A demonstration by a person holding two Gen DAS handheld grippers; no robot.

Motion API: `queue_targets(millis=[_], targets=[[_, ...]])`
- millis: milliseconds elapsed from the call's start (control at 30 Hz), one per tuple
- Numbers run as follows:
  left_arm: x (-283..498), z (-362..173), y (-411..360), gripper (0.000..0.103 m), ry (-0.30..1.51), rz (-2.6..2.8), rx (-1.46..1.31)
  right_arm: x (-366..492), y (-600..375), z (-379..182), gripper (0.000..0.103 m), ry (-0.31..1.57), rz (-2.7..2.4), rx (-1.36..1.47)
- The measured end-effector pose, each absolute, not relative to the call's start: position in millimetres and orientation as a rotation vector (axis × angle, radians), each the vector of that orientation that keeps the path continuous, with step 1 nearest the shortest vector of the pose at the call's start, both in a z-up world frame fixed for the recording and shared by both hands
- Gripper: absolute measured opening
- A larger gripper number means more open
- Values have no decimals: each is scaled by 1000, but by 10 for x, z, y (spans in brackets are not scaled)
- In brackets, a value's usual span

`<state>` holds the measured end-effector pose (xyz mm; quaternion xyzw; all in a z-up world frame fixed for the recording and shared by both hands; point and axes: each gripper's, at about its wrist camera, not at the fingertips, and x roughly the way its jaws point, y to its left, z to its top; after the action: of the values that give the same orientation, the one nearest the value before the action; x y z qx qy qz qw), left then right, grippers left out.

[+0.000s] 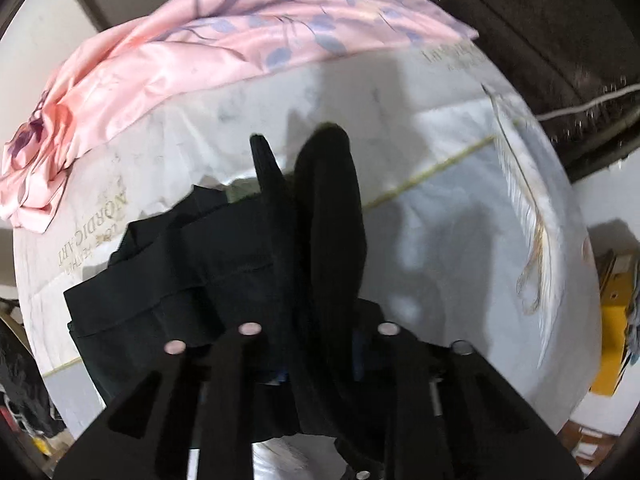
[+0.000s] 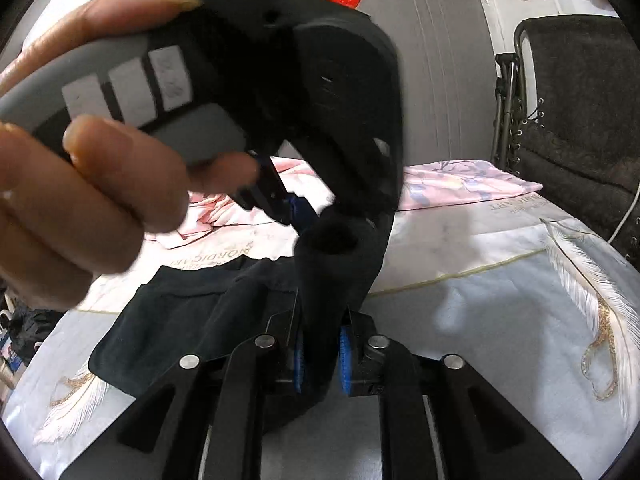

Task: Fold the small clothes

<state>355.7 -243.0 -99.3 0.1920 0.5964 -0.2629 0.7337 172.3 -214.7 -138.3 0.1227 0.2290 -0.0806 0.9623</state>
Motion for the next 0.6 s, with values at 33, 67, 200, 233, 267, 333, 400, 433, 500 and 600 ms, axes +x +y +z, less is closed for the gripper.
queue_targets(millis=[33,67,200,233,267,333,400,433,500,600], targets=[[3555,-965,-2409,18,1303,-579,418,1713,-2133,-1384,34,465,-159,242],[3552,-933,-2378,18,1297,-579,412,1698,-2092,-1384,43,463,-167,217],[3532,-831,-2310,15,1266,-584,403,1678,-1950,-1381,19,464,-177,141],[3518,-804,-2286,15,1256,-590,398,1665,-1945,-1369,17,459,-187,136],[3509,-781,-2280,15,1248,-596,392,1651,-1958,-1342,16,457,-193,139],[3472,-698,-2218,15,1222,-618,372,1614,-1994,-1288,15,451,-191,167],[3448,-624,-2149,15,1195,-625,366,1585,-1917,-1233,15,443,-187,145],[3439,-584,-2085,15,1184,-630,360,1584,-1878,-1211,15,440,-188,131],[3436,-528,-1946,15,1166,-628,351,1597,-1770,-1148,14,438,-185,98],[3472,-440,-1666,15,1135,-615,321,1624,-1552,-1044,13,442,-169,46]])
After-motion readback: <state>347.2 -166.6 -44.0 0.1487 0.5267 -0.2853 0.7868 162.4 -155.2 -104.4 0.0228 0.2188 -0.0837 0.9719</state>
